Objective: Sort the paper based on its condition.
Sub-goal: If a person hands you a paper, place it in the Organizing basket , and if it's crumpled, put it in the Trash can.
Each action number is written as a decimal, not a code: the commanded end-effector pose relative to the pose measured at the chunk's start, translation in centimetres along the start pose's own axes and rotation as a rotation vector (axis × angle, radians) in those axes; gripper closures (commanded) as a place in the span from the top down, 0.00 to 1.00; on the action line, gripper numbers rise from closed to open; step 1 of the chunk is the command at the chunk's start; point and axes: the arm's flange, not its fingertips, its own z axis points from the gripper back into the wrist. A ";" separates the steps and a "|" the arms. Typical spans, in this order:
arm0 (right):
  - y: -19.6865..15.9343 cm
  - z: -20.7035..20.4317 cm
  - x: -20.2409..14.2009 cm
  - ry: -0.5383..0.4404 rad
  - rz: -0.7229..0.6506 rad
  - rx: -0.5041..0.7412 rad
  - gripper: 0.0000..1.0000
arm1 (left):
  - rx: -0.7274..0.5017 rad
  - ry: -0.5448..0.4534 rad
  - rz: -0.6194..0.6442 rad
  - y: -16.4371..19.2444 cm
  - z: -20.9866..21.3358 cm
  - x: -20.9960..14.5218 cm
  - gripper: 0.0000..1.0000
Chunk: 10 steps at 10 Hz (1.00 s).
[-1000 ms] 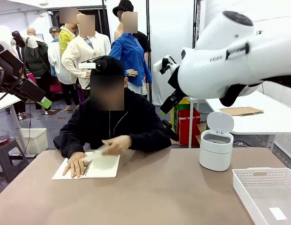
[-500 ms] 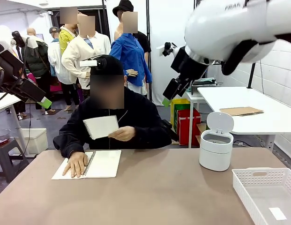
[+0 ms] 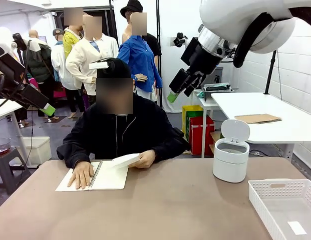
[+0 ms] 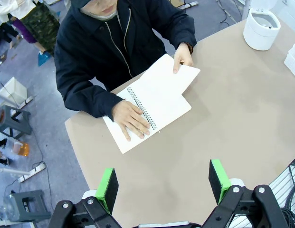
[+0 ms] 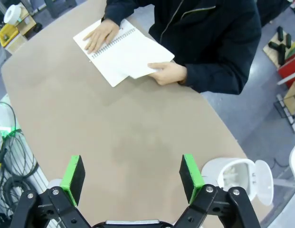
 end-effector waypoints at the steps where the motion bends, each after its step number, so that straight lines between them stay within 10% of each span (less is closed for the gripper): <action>1: 0.0 -0.2 -0.3 -0.057 0.072 0.014 1.00 | 0.001 0.000 0.000 0.0 0.0 0.0 1.00; 10: 0.4 0.3 0.3 -0.037 0.071 0.002 1.00 | 0.001 0.000 0.000 0.0 0.0 0.0 1.00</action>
